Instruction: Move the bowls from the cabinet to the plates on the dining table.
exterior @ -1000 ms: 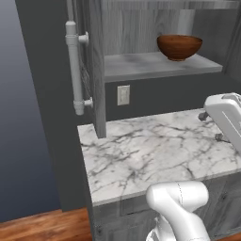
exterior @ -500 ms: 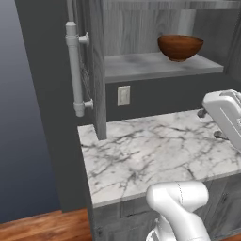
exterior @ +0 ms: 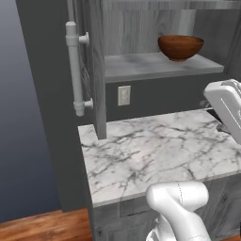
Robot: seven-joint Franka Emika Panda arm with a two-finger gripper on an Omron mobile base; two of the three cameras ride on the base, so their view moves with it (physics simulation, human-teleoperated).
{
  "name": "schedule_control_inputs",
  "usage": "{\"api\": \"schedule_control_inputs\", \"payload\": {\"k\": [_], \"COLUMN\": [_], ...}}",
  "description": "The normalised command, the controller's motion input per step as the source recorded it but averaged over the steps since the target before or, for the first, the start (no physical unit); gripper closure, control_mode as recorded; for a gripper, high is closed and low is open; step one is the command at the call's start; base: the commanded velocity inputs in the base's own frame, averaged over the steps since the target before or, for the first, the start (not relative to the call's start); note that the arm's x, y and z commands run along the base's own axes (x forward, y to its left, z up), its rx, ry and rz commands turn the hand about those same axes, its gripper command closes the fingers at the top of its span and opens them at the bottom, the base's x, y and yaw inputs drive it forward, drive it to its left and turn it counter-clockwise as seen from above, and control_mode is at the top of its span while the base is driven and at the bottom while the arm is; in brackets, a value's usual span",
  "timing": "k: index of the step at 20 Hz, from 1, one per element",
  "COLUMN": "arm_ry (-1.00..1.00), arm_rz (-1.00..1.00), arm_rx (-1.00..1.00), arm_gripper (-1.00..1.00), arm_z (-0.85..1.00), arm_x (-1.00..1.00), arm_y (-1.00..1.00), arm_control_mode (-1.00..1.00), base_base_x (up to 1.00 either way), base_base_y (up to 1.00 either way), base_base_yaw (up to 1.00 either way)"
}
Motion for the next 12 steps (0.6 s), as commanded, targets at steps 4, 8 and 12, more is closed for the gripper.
{"api": "schedule_control_inputs", "payload": {"k": [4, 8, 12], "arm_ry": [0.0, -0.03, -0.11], "arm_rz": [-0.17, -0.17, -0.19], "arm_rx": [0.02, 0.03, 0.0], "arm_gripper": [-1.0, -1.0, -1.0], "arm_z": [0.21, 0.14, 0.08], "arm_x": [0.0, 0.03, 0.06], "arm_y": [-0.19, -0.12, 0.01], "arm_control_mode": [-1.0, -1.0, -1.0], "base_base_x": [0.0, 0.0, 0.0], "base_base_y": [0.0, 0.0, 0.0], "base_base_yaw": [0.0, 0.0, 0.0]}}
